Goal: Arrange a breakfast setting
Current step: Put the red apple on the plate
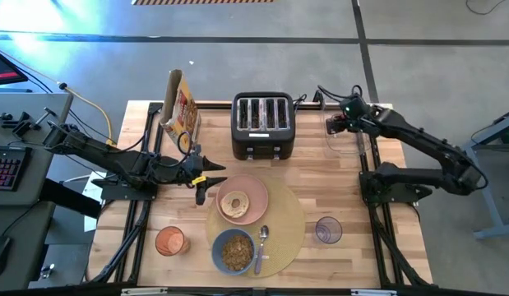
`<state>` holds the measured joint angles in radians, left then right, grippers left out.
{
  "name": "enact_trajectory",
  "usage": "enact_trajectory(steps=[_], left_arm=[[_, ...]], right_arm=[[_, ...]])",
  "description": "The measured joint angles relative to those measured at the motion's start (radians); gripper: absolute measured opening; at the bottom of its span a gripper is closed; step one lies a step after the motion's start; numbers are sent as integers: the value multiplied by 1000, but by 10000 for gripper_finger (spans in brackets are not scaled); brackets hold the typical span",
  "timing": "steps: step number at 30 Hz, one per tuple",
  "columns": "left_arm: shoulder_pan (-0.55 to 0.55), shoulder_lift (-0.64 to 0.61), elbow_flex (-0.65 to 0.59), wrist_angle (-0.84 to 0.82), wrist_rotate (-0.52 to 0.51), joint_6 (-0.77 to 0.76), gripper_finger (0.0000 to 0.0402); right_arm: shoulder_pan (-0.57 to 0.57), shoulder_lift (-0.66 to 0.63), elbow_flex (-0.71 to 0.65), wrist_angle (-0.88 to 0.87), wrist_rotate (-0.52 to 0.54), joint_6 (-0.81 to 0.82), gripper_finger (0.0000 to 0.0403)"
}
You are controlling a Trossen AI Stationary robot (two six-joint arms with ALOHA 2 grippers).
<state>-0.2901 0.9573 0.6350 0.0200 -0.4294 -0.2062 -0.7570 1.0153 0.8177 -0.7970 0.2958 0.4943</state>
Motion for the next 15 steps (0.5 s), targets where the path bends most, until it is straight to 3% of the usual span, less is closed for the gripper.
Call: enact_trajectory(steps=[8,15], left_arm=[[0,0,0,0,0,0,151],[0,0,0,0,0,0,151]], right_arm=[[157,-112,0,-41,-6,53,202],[318,-133,1,-20,-40,111,202]])
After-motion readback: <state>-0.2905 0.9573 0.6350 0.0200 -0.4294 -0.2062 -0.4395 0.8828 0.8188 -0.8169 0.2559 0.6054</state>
